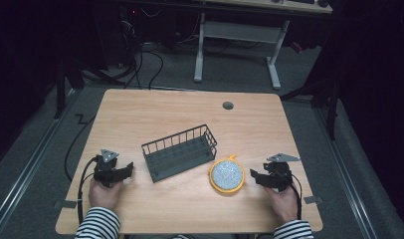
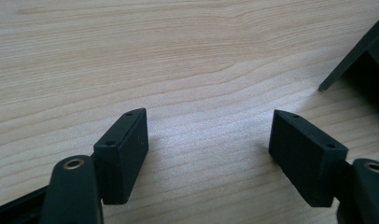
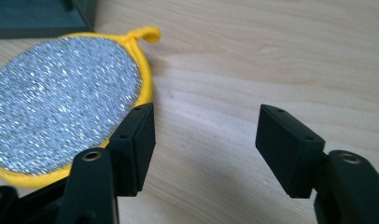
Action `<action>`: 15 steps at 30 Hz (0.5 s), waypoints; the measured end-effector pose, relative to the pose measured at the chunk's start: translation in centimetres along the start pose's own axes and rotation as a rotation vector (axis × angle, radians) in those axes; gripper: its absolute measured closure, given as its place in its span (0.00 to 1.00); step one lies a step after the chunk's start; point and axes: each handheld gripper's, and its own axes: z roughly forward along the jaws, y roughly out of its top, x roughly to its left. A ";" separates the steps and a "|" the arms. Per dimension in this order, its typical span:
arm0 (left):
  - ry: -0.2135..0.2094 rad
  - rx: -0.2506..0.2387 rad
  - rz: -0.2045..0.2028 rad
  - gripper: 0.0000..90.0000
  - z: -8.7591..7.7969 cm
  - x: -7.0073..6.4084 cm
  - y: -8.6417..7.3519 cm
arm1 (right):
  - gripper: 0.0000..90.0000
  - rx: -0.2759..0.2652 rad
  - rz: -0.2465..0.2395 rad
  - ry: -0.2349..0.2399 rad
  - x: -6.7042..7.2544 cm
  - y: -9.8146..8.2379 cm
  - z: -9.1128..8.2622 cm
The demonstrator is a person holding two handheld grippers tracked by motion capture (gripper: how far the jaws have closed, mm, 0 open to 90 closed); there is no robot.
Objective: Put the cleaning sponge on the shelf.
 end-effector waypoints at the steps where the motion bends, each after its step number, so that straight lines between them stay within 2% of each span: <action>1: 0.002 0.001 0.000 0.32 0.0 0.0 0.0 | 0.39 -0.002 -0.002 0.001 0.3 0.1 -0.1; 8: 0.004 0.001 -0.001 0.31 0.0 0.0 0.0 | 0.37 0.023 -0.025 0.062 1.4 1.3 0.4; 15: 0.004 0.001 -0.003 0.32 0.0 0.0 0.0 | 0.39 0.079 -0.019 0.131 2.7 2.1 1.8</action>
